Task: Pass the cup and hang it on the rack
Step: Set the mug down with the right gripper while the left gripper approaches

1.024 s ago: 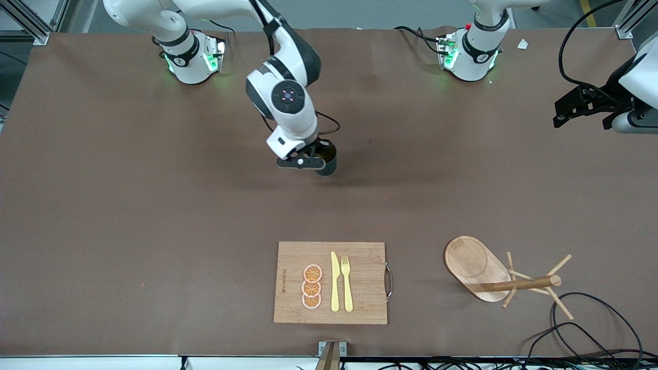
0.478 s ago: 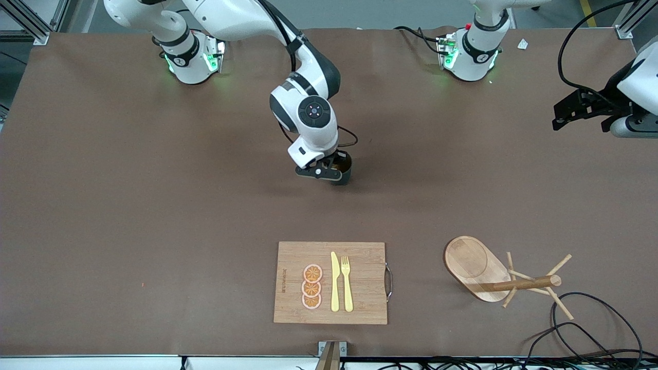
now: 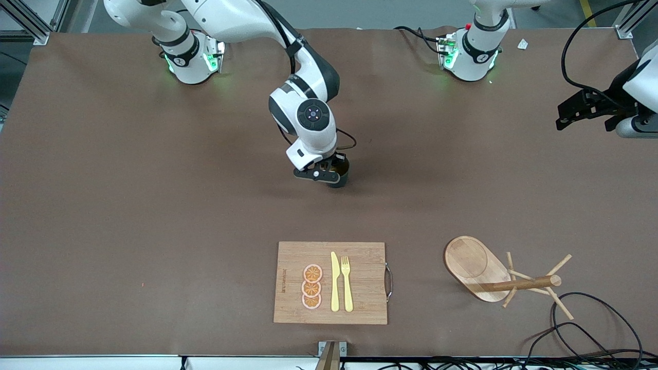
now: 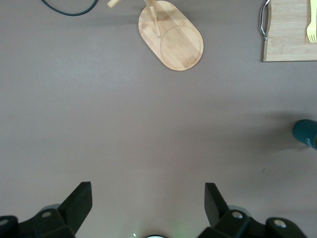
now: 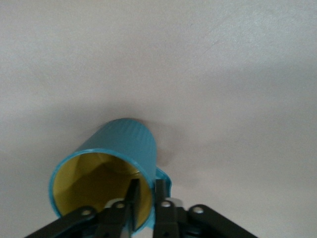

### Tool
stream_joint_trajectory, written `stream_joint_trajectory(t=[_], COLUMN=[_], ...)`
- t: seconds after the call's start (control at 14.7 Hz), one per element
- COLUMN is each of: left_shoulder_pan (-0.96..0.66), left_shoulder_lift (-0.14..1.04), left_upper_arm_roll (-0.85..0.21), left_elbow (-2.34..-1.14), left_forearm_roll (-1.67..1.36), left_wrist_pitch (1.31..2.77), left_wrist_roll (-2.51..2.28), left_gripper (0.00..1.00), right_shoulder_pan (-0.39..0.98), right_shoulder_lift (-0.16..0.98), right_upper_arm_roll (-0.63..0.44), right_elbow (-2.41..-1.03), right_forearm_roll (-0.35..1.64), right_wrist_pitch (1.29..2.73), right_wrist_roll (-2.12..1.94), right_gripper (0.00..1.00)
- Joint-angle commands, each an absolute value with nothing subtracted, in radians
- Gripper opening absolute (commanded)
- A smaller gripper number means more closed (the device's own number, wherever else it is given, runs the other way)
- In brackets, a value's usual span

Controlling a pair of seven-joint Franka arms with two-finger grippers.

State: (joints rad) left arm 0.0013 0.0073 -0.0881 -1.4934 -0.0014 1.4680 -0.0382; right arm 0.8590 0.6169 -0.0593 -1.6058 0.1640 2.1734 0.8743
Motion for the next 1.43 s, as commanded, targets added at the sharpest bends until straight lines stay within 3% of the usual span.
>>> stream_joint_trajectory(t=[0.0, 0.07, 0.34, 0.55, 0.96, 1.36], left_shoulder_pan=[0.003, 0.003, -0.009, -0.020, -0.070, -0.224], left_shoulder_lift=[0.014, 0.014, 0.014, 0.021, 0.041, 0.127], left_upper_arm_roll=[-0.087, -0.087, -0.090, -0.100, -0.150, -0.207], left_elbow=[-1.479, -1.479, -1.479, -1.483, -1.483, -1.480], left_forearm_roll=[-0.006, -0.006, -0.009, -0.006, 0.002, 0.006], left_wrist_pitch=[1.451, 1.451, 1.454, 1.485, 1.494, 1.548], left_wrist_roll=[-0.037, -0.035, -0.038, -0.038, -0.161, -0.492], left_gripper=[1.00, 1.00, 1.00, 1.00, 1.00, 1.00], right_shoulder_pan=[0.854, 0.854, 0.839, 0.786, 0.556, 0.326], right_shoulder_lift=[0.623, 0.621, 0.603, 0.519, 0.351, 0.261], right_upper_arm_roll=[-0.061, -0.061, -0.063, -0.064, -0.069, -0.071], right_elbow=[-1.588, -1.588, -1.572, -1.563, -1.574, -1.574], right_forearm_roll=[0.172, 0.172, 0.172, 0.175, 0.155, 0.066], right_wrist_pitch=[2.158, 2.158, 2.096, 1.975, 1.735, 1.600], right_wrist_roll=[0.885, 0.882, 0.870, 0.784, 0.516, 0.264], right_gripper=[0.82, 1.00, 1.00, 1.00, 1.00, 1.00])
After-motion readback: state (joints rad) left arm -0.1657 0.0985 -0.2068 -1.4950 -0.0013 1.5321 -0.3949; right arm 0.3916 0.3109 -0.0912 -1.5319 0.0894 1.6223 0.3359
